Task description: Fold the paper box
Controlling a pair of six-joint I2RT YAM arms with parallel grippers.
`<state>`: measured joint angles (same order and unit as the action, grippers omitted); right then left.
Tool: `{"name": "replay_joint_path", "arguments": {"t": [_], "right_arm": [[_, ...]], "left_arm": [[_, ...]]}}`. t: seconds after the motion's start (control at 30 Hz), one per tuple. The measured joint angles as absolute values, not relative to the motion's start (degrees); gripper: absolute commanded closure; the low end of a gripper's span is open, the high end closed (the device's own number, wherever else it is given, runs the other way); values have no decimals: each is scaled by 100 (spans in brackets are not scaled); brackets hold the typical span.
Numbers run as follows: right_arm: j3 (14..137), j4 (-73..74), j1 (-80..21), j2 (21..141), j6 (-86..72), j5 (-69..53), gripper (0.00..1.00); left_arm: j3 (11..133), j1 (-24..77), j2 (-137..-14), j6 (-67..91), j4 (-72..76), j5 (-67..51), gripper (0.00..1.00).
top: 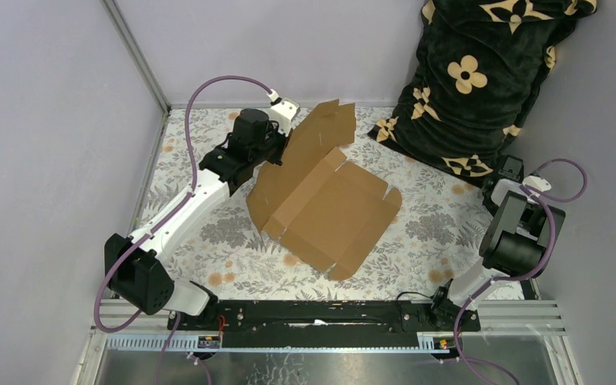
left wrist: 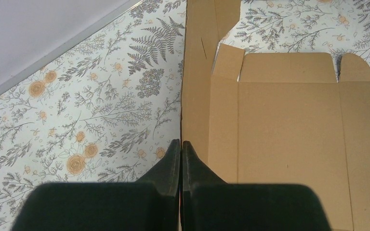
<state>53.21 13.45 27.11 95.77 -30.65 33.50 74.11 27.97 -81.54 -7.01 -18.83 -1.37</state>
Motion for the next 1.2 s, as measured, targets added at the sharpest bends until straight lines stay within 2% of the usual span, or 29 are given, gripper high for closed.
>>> {"name": "replay_joint_path", "arguments": {"t": [0.23, 0.43, 0.67, 1.2], "right_arm": [[5402, 1441, 2738, 9677, -3061, 3350, 50], [5487, 1498, 2768, 9784, -3061, 3347, 53], [5518, 1505, 2788, 9837, -3044, 3345, 65], [5203, 1310, 2486, 9612, -3020, 3354, 69]], "left_arm": [[7411, 2794, -8154, -701, -1883, -158, 98], [7411, 2786, -8154, -701, -1883, -180, 98], [7411, 2768, -8154, -701, -1883, -228, 98], [7411, 2764, -8154, -701, -1883, -250, 98]]}}
